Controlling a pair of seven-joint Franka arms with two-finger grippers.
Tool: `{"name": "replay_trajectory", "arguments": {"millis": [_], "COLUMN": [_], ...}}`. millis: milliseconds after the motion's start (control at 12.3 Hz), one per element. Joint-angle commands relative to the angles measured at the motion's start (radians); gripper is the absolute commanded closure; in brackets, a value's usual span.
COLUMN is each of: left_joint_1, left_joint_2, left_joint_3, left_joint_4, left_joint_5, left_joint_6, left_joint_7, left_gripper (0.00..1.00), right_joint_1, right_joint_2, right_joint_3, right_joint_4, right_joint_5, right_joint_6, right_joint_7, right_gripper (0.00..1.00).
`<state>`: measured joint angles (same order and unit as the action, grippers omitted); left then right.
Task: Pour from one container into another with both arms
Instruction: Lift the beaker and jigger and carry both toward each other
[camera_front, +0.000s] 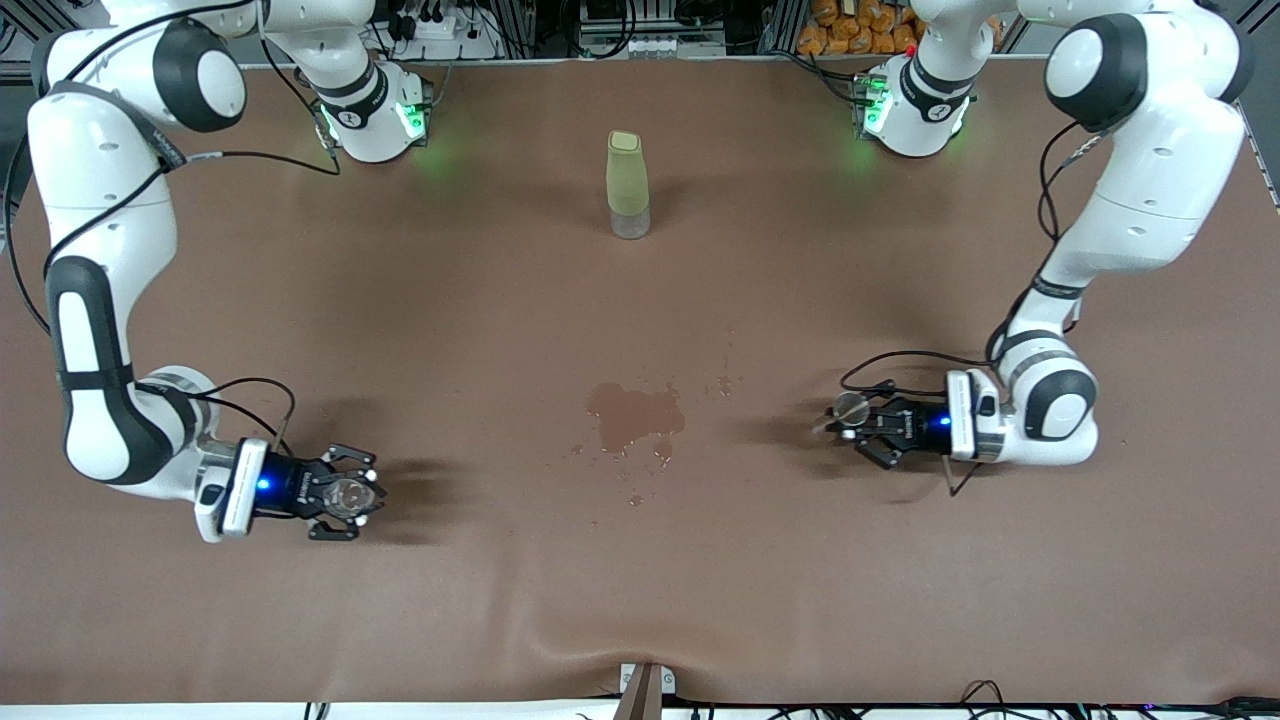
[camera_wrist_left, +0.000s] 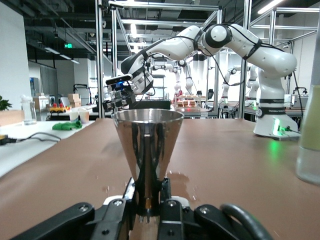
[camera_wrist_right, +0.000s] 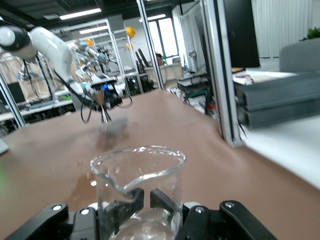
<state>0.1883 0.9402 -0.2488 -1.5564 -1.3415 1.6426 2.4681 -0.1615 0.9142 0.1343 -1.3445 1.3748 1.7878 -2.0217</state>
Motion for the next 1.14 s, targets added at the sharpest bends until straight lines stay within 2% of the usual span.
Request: {"name": "replay_trajectory", "arguments": {"millis": [0,244,406,650,813,1057], "left_joint_1": [-0.072,-0.138,-0.171,-0.219,-0.251,-0.308], "left_joint_2": [0.006,0.005,0.002,0.005,0.009,0.009], "left_joint_3": [0.005,0.008,0.006,0.006,0.006,0.006], "left_joint_4": [0.044,0.047,0.061,0.074,0.105,0.116], "left_joint_5": [-0.098,-0.201,-0.235,-0.281,-0.301,-0.375], "left_joint_6": [0.035,0.075,0.117,0.163,0.203,0.282], "left_joint_7": [-0.032,-0.061,-0.071,-0.063,-0.060,-0.049], "left_gripper": [1.00,1.00,1.00,1.00,1.00,1.00], "right_joint_1": [0.028,0.031,0.031,0.049,0.054,0.057], "right_joint_2": [-0.011,-0.017,-0.021,-0.038,-0.046,-0.049], "right_joint_3": [0.082,0.243,0.339,0.410,0.499,0.695], "right_joint_4": [0.040,0.068,0.067,0.045,0.030,-0.016], "right_joint_5": [0.012,0.006,0.007,0.009,0.007,0.007], "right_joint_6": [0.056,0.140,0.209,0.300,0.422,0.738], "right_joint_7": [0.104,0.251,0.265,0.265,0.264,0.265], "right_gripper": [1.00,1.00,1.00,1.00,1.00,1.00]}}
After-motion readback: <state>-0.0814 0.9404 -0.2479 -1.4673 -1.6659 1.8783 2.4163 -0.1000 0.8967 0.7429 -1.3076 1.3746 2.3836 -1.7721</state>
